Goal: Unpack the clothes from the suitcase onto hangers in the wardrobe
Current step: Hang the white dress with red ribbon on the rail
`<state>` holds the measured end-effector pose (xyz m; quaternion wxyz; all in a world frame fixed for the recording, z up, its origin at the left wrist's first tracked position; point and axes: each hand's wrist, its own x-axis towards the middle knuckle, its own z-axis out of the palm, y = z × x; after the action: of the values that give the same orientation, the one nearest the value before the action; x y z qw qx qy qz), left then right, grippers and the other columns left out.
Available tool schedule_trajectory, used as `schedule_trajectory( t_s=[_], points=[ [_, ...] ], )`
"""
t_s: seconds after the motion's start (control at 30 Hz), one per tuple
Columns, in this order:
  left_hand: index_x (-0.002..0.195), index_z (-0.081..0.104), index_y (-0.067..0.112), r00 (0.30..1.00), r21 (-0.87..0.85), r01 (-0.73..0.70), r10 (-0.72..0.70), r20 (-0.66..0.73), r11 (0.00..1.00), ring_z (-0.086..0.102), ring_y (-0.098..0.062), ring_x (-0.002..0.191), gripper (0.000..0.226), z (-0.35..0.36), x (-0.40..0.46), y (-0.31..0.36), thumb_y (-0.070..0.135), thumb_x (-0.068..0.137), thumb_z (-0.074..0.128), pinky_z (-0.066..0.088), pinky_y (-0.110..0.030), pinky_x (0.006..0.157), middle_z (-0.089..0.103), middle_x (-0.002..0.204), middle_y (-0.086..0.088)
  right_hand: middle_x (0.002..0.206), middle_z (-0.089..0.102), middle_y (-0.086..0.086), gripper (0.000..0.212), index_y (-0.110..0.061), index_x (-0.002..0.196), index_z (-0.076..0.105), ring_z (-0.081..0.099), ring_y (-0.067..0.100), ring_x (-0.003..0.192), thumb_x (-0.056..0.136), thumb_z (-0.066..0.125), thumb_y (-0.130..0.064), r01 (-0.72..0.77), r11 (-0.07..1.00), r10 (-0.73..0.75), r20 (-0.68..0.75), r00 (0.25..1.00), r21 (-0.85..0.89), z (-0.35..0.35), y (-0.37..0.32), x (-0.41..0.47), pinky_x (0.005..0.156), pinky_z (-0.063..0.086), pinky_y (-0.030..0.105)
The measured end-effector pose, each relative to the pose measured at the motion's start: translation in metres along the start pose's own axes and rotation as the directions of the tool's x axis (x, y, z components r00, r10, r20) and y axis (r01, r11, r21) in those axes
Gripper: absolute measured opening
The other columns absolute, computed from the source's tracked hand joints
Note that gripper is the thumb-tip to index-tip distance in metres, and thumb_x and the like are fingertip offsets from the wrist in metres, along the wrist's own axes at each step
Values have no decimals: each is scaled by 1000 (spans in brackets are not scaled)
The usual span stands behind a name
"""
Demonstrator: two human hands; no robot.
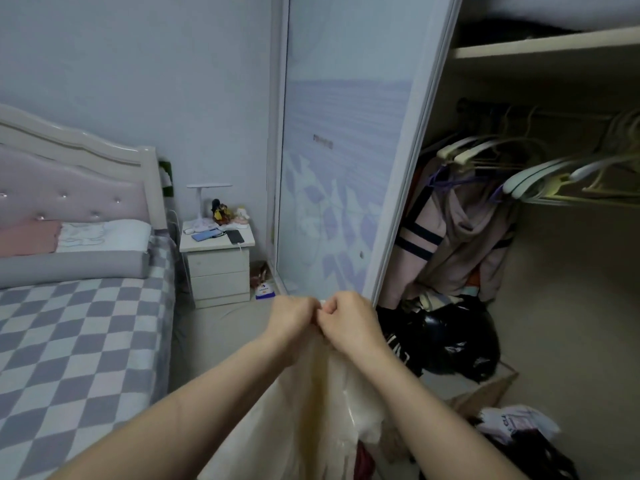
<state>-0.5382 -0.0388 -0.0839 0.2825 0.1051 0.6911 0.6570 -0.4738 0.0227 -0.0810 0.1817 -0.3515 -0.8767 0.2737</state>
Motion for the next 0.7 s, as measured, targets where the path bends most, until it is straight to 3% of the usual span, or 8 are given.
schedule_trajectory(
  t_s=[0.13,0.27,0.3,0.4,0.5,0.6,0.7],
  points=[
    [34,47,8,995,118,-76,84,-58,990,48,-25,46,35,10,4,-7,1,67,56,39,-33,52,46,37,-13,66,69,17,32,-11,49,52,67,32,65,79,43,-14,-94,993,83,146,986,71,-7,-1,-4,66,58,37],
    [37,50,8,970,332,-226,242,-7,916,45,-24,47,41,7,6,-10,9,77,57,35,-28,54,51,42,-15,55,61,9,31,-11,58,55,57,17,42,86,44,-6,-228,897,120,288,950,379,-9,0,-12,43,48,23],
    [45,57,8,946,440,-296,322,14,848,50,-25,52,36,5,5,-9,12,81,56,36,-28,55,58,52,-17,51,59,4,30,-12,61,56,55,13,40,88,45,-5,-267,852,118,331,936,450,-10,0,-13,40,47,20],
    [76,70,8,821,709,-482,547,160,516,61,-28,81,26,-4,4,-4,23,88,52,40,-30,64,68,81,-13,43,59,-1,28,-12,65,58,59,10,41,86,46,1,-338,761,99,415,904,554,-14,1,-15,43,50,19],
    [78,68,9,722,745,-580,632,283,330,59,-29,85,30,-11,3,-2,28,89,49,43,-33,66,67,83,-9,51,64,6,28,-7,66,62,65,17,48,81,44,9,-363,711,74,450,890,602,-16,3,-15,54,56,24],
    [74,68,9,697,695,-629,650,304,349,60,-30,81,41,-16,3,-1,38,82,41,46,-35,64,67,77,-9,56,66,11,26,-3,68,64,66,19,54,79,45,11,-367,674,73,437,896,641,-14,4,-13,61,57,28],
    [68,68,9,686,625,-659,674,273,418,61,-31,76,42,-19,3,-2,38,74,38,48,-37,64,67,71,-10,61,64,11,23,-2,77,66,65,20,58,79,46,11,-371,651,70,435,898,662,-9,3,-14,58,54,26]
  ],
)
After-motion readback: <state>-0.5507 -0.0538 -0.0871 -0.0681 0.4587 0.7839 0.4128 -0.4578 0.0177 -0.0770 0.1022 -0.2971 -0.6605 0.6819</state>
